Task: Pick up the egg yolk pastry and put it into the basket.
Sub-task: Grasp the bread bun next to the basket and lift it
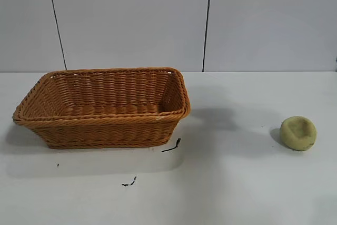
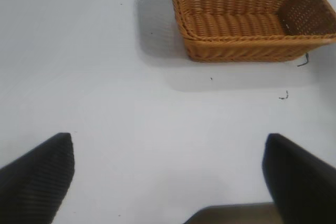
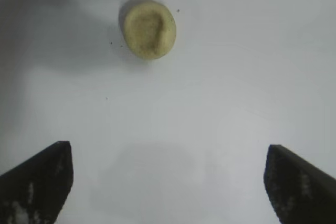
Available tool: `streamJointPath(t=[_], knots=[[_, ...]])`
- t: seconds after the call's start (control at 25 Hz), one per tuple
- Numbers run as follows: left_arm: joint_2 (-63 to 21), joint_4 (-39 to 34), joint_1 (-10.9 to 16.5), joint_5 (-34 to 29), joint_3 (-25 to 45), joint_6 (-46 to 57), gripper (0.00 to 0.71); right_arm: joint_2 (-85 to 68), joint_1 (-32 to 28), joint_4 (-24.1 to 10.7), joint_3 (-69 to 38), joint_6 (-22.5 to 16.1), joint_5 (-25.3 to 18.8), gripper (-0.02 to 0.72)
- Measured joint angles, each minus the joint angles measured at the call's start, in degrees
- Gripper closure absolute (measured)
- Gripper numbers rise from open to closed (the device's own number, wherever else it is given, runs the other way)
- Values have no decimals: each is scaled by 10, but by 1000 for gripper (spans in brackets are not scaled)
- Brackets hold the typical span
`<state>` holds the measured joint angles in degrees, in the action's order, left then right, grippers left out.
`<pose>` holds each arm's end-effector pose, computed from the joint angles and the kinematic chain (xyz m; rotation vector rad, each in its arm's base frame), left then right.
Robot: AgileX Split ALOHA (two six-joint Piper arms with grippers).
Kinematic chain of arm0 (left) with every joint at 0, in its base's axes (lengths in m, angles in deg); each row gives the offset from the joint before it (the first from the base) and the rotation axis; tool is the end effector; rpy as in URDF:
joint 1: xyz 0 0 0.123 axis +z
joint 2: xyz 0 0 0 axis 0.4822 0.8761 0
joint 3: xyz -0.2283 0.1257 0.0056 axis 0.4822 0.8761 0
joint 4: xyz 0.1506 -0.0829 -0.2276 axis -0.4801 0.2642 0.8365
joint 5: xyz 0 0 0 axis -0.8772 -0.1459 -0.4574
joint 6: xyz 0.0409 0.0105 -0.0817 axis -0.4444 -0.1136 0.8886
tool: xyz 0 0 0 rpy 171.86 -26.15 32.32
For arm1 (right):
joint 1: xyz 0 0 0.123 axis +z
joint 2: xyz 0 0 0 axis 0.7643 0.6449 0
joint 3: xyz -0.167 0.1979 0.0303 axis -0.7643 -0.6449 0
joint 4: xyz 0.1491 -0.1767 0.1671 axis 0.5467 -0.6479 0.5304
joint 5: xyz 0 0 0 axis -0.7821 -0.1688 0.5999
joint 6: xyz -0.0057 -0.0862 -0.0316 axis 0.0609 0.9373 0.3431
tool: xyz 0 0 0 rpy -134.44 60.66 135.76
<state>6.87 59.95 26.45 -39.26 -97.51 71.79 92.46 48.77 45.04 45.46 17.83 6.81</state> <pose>0.0489 -0.0067 0.2918 0.0058 2.0510 -0.1206 0.3448 -0.0065 0.2364 0.0268 2.8810 -0.0036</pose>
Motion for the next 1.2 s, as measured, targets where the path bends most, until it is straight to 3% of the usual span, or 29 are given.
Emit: streamJointPath(t=[0.4, 1.2], knots=[[0, 0, 0, 0, 0, 0, 15, 187, 57, 0, 158, 0, -10, 26], [0, 0, 0, 0, 0, 0, 15, 347, 58, -17, 165, -8, -11, 26]])
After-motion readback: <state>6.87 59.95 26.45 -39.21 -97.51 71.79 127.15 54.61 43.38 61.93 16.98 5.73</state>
